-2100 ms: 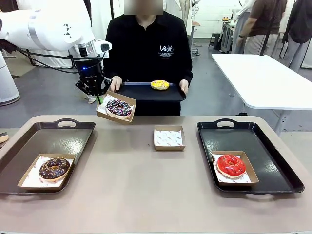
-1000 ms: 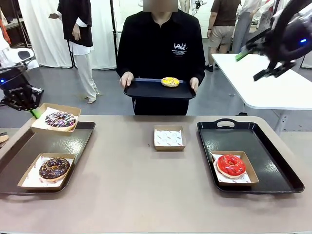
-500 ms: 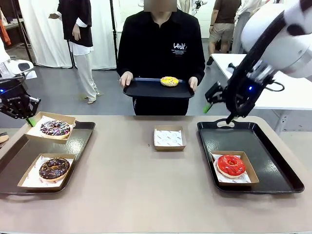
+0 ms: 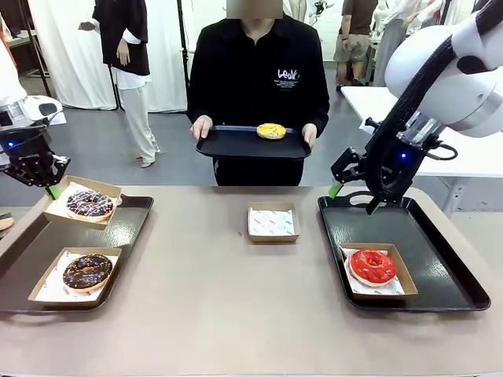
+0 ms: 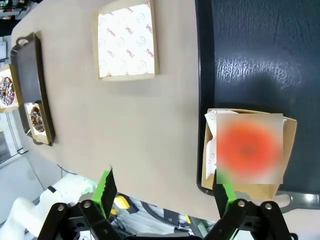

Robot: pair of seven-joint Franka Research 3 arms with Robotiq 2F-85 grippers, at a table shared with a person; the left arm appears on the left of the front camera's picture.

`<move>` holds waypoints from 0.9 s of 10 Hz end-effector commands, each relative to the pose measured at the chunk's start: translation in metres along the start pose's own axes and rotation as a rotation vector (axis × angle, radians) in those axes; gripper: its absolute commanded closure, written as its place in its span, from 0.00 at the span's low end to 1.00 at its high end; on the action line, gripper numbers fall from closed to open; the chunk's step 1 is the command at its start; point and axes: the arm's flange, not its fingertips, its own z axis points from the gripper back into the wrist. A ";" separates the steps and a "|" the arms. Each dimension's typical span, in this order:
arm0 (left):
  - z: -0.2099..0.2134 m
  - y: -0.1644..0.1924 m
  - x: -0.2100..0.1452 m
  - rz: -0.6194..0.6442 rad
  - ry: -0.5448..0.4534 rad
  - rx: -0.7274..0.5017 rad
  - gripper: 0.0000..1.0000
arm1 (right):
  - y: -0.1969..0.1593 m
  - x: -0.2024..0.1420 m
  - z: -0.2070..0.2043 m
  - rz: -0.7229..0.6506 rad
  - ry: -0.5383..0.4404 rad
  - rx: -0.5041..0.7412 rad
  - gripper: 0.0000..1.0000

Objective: Individually package the donuts and arrange them on the tray.
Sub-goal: Place the picked Paper togo box on the Handle tray while simultaneously picking up another Paper togo box from the table with the other hand.

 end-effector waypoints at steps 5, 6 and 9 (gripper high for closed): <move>-0.004 0.003 -0.005 0.016 0.017 -0.019 0.99 | 0.003 0.004 -0.004 0.000 -0.013 -0.006 0.00; -0.004 0.003 -0.005 0.016 0.017 -0.019 0.99 | 0.003 0.004 -0.004 0.000 -0.013 -0.006 0.00; -0.004 -0.011 0.018 -0.028 0.027 0.042 0.99 | 0.033 0.023 -0.021 0.018 0.009 -0.167 0.00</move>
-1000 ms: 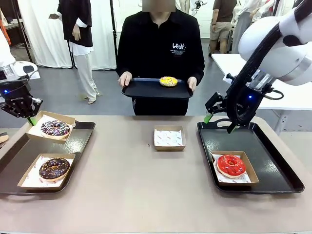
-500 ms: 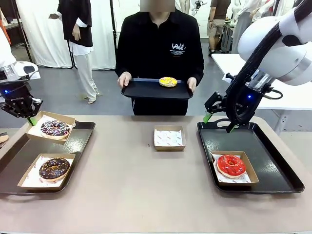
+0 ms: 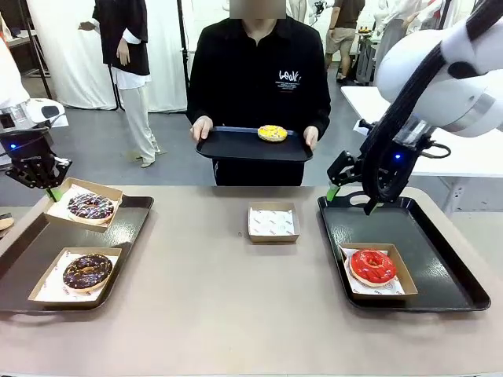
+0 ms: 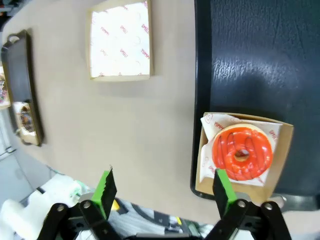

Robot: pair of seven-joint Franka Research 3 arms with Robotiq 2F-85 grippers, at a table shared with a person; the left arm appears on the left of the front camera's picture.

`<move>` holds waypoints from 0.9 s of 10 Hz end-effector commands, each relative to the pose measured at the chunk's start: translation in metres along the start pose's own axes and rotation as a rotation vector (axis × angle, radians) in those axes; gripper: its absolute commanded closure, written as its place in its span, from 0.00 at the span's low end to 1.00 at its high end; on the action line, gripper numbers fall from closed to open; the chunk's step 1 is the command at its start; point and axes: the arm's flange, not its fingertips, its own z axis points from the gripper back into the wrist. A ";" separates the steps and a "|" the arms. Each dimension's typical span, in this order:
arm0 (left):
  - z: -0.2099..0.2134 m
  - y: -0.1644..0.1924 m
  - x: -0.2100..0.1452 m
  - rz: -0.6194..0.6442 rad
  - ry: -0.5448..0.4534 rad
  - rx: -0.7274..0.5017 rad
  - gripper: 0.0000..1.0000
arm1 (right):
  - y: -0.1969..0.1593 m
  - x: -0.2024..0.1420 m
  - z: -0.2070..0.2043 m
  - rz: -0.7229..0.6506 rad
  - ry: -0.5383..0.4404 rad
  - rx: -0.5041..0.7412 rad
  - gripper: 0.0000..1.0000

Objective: Individually package the donuts and arrange them on the tray.
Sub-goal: Place the picked Paper togo box on the Handle tray while simultaneously picking up another Paper togo box from the table with the other hand.

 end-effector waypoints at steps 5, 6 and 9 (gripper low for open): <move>0.006 -0.030 0.033 -0.122 -0.026 0.180 0.99 | 0.093 0.070 -0.030 -0.069 -0.025 -0.257 0.00; 0.003 -0.033 0.035 -0.143 -0.027 0.202 0.99 | 0.103 0.079 -0.044 -0.077 -0.039 -0.275 0.00; 0.002 -0.031 0.032 -0.154 -0.022 0.172 0.99 | 0.117 0.105 -0.085 0.022 -0.053 -0.317 0.00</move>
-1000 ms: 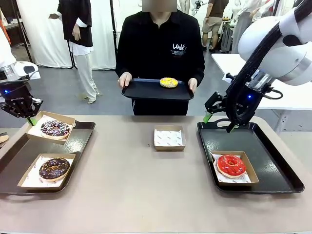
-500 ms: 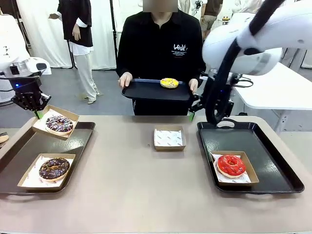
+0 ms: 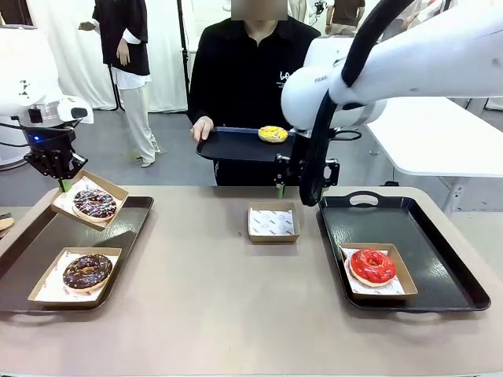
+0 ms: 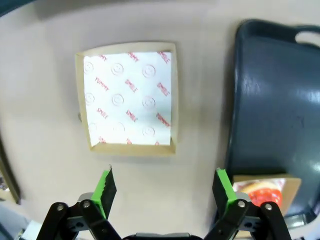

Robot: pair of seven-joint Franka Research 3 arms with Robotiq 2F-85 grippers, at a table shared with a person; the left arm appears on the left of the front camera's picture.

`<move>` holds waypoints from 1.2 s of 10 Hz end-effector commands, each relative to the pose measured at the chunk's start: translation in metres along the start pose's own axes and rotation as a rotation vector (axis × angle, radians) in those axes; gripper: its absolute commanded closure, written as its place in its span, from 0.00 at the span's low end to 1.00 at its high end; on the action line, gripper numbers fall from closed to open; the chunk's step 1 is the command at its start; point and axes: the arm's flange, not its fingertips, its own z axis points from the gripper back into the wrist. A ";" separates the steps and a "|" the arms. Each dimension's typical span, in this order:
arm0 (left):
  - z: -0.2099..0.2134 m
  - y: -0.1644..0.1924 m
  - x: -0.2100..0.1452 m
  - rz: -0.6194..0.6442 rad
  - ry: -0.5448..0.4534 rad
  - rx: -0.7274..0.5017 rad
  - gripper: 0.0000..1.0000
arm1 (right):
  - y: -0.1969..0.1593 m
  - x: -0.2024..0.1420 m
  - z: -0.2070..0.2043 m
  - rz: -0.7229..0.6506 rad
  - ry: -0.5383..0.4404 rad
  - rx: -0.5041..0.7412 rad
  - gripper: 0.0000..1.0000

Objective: Individually package the donuts and arrange them on the tray.
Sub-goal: Place the picked Paper togo box on the Handle tray while simultaneously picking up another Paper togo box from the table with the other hand.

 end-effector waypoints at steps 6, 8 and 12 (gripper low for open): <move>0.005 0.002 -0.001 0.005 -0.009 -0.003 0.99 | 0.001 0.028 -0.027 -0.001 0.011 -0.007 0.00; 0.005 0.002 -0.001 0.005 -0.009 -0.003 0.99 | 0.001 0.028 -0.027 -0.001 0.011 -0.007 0.00; -0.002 -0.004 -0.008 0.017 -0.012 -0.051 0.99 | 0.004 0.035 -0.053 -0.059 -0.065 0.000 0.00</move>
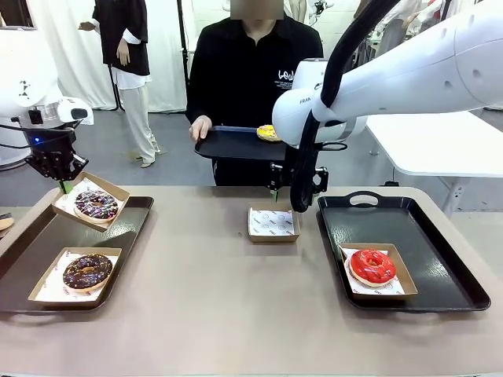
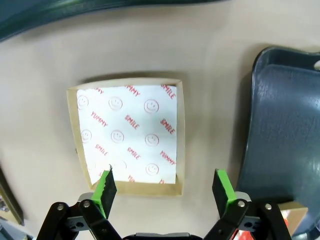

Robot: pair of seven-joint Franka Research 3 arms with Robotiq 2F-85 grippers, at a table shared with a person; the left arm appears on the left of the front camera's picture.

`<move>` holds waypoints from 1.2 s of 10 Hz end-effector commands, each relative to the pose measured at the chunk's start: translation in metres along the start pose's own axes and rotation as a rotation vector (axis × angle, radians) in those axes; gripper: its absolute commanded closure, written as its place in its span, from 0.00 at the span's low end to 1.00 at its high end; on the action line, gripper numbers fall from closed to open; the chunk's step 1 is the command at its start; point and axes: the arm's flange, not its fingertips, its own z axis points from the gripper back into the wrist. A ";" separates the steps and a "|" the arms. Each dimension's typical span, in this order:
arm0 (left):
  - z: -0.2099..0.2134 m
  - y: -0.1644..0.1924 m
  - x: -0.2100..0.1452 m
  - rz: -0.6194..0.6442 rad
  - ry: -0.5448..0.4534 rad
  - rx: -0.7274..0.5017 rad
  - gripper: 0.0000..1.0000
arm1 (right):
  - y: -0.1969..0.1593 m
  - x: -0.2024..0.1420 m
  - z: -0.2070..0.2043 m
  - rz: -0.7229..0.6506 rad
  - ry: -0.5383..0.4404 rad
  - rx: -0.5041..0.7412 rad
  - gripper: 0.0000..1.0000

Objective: Individually package the donuts and arrange them on the tray.
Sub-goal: Place the picked Paper togo box on the Handle tray while simultaneously picking up another Paper togo box from the table with the other hand.

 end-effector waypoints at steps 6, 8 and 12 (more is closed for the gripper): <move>-0.013 -0.008 -0.005 0.032 0.009 -0.065 0.99 | -0.012 -0.008 -0.048 -0.043 -0.059 -0.036 0.00; -0.015 -0.008 -0.004 0.034 0.016 -0.063 0.99 | -0.012 -0.012 -0.051 -0.035 -0.060 -0.041 0.00; -0.024 -0.012 0.002 0.051 0.028 -0.065 0.99 | -0.014 -0.013 -0.058 -0.035 -0.057 -0.044 0.00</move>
